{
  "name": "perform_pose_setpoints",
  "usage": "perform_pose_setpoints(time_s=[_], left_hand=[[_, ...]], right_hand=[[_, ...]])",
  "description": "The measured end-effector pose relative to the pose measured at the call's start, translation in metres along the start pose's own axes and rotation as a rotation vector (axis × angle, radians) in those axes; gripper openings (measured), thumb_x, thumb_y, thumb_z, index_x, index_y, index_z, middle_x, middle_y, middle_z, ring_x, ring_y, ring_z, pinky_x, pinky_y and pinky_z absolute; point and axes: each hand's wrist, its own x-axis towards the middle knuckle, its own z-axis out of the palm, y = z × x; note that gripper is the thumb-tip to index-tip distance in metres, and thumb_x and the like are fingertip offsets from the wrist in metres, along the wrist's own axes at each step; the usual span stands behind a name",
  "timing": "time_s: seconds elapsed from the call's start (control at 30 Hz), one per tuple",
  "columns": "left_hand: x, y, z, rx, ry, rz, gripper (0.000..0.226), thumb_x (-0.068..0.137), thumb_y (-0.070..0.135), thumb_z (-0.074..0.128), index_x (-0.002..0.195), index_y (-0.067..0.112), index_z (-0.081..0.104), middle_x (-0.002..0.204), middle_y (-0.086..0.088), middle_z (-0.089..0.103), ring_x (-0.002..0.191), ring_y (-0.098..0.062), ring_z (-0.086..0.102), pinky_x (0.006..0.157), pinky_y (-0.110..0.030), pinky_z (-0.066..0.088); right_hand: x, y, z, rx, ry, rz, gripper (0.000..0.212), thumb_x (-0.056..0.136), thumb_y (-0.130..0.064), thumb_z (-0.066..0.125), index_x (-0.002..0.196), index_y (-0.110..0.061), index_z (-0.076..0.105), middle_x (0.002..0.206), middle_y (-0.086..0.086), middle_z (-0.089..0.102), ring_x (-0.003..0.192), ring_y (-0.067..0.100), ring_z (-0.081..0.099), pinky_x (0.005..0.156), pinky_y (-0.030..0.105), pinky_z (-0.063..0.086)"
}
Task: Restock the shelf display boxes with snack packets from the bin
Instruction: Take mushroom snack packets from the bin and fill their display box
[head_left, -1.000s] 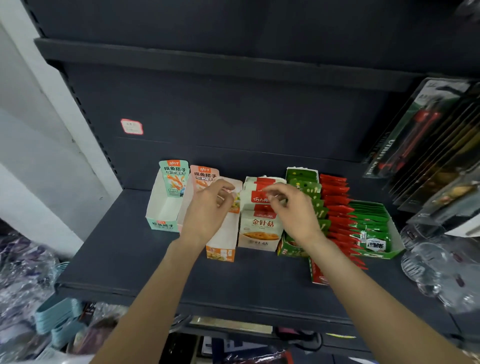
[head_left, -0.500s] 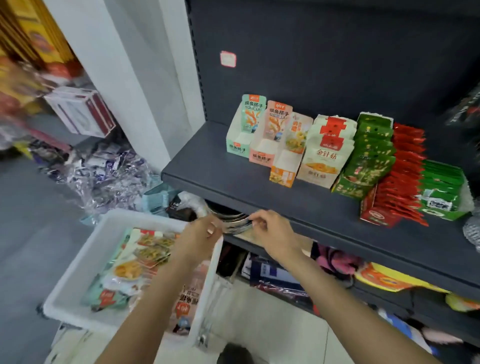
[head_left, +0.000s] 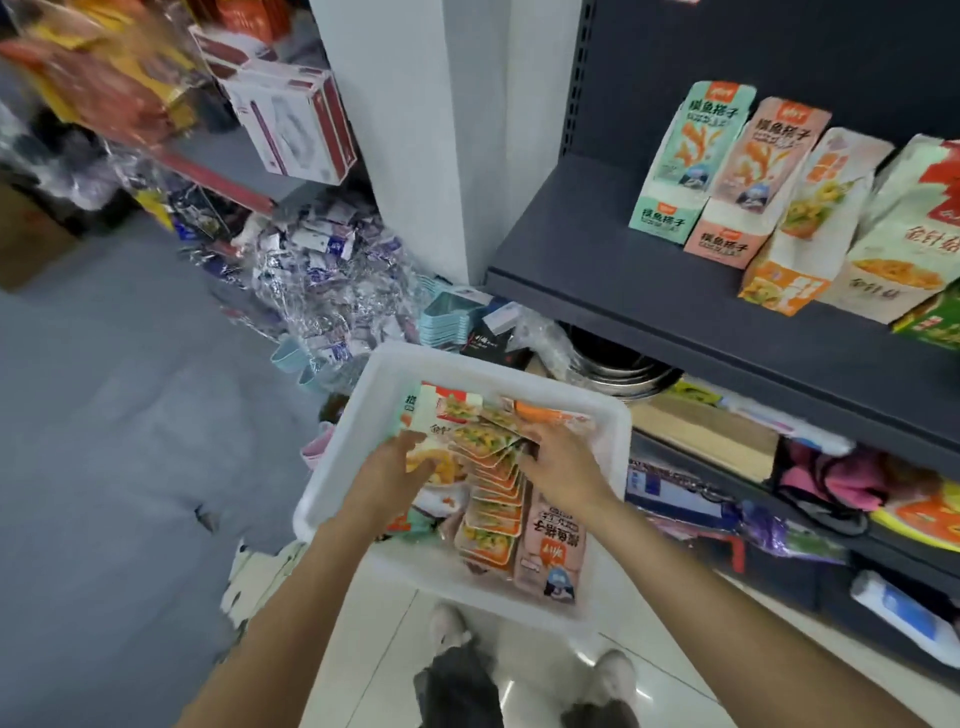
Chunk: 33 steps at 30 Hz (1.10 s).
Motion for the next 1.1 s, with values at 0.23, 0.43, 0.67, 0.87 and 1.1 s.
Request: perform_pose_setpoints(time_s=[0.23,0.43,0.67,0.87,1.1], left_hand=[[0.031,-0.043,0.0,-0.005,-0.172,0.04,0.062,0.092,0.03,0.057,0.145,0.015,0.03,0.148,-0.012,0.033,0.13,-0.028,0.04,0.105,-0.031,0.031],[0.038,-0.063,0.014,-0.038,-0.148,-0.017,0.078,0.083,0.028,0.069,0.146,0.013,0.025,0.14,-0.017,0.031,0.13,-0.032,0.029,0.107,-0.037,0.027],[0.042,-0.065,0.012,-0.21,-0.074,-0.036,0.041,0.08,0.018,0.072,0.117,0.008,0.057,0.105,-0.01,0.06,0.098,-0.028,0.059,0.075,-0.029,0.043],[0.027,-0.061,-0.005,-0.304,0.044,-0.107,0.023,0.087,0.007,0.06,0.109,0.007,0.053,0.11,-0.011,0.065,0.093,-0.022,0.057,0.073,-0.028,0.04],[0.011,-0.066,-0.047,-0.513,0.227,-0.003,0.024,0.087,0.005,0.062,0.101,0.021,0.052,0.095,0.004,0.063,0.087,-0.015,0.06,0.065,-0.025,0.049]], right_hand=[[0.023,-0.032,0.053,-0.099,-0.087,0.014,0.064,0.094,-0.038,0.051,0.15,-0.024,0.022,0.158,0.001,0.012,0.145,0.022,0.009,0.117,0.037,0.011],[0.025,-0.031,0.073,-0.155,-0.098,0.048,0.063,0.095,-0.045,0.044,0.15,-0.031,0.017,0.159,-0.004,0.003,0.146,0.022,0.003,0.119,0.043,0.013],[0.021,-0.028,0.075,-0.134,-0.117,0.065,0.055,0.099,-0.043,0.037,0.149,-0.036,0.016,0.159,-0.008,0.004,0.146,0.02,0.004,0.117,0.046,0.019],[0.028,-0.042,0.07,-0.13,-0.101,0.115,0.053,0.099,-0.035,0.042,0.148,-0.026,0.027,0.158,0.0,0.014,0.145,0.023,0.013,0.118,0.04,0.017],[0.024,-0.08,0.054,0.118,0.064,0.093,0.045,0.097,-0.027,0.049,0.141,-0.018,0.041,0.145,0.003,0.044,0.133,0.021,0.04,0.108,0.032,0.031]])
